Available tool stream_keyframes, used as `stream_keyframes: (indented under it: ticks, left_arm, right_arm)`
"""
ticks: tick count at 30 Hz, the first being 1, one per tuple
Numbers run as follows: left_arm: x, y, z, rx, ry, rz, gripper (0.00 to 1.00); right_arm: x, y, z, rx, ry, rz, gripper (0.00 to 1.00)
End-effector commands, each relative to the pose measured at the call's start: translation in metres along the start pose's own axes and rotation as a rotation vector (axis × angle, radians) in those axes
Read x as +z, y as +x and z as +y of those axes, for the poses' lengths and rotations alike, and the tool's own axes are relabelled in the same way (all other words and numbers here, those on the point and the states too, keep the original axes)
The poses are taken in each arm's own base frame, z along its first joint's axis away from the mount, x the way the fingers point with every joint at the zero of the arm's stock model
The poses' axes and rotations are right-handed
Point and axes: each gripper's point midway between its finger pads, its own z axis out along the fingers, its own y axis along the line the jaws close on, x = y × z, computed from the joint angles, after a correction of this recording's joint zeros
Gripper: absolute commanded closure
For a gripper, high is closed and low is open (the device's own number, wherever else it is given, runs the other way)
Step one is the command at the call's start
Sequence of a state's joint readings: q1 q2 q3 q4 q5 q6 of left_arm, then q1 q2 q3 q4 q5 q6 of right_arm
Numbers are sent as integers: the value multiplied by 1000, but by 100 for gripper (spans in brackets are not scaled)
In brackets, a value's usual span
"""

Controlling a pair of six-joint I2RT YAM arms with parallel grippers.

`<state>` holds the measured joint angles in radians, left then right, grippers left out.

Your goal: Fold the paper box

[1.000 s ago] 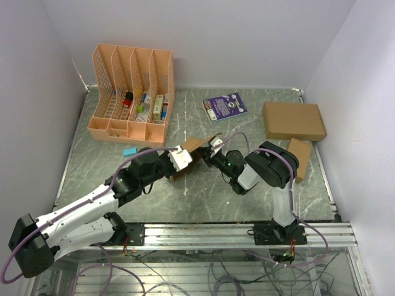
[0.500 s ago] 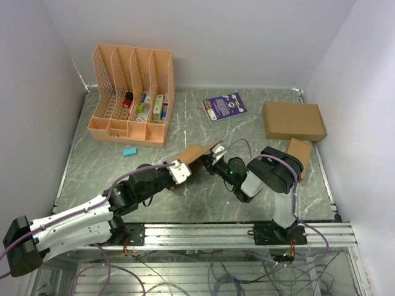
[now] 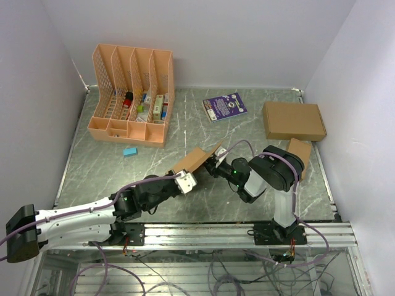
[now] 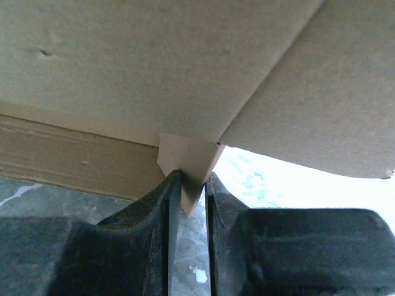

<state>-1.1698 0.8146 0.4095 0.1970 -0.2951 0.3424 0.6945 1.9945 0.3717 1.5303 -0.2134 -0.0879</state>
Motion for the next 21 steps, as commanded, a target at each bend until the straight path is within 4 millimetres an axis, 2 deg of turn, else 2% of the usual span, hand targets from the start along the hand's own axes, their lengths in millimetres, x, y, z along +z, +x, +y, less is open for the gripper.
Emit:
stream_keyframes:
  ticks: [1,7,9,12,14,20,21]
  left_arm:
    - [-1,-5,-3,-51,-11,-34,93]
    - [-10,-6,0,-76,-18,-44,93]
    - [-11,-2,-3,-82,-5,-31,93]
    - [-11,2,-8,-91,14,-16,93]
    - [-10,3,-9,-93,19,-11,93]
    - [-8,3,-9,-100,15,-3,93]
    - [-8,2,-8,-104,10,-4,93]
  right_arm:
    - [5,-66,1,-75,-24,-272,79]
    - [13,-79,2,-75,-40,-313,69]
    - [15,-71,3,-71,-52,-298,69]
    - [20,-71,5,-61,-64,-299,70]
    - [22,-71,7,-56,-71,-299,74]
    - [22,-71,10,-65,-91,-305,99]
    - [21,-72,11,-67,-96,-307,100]
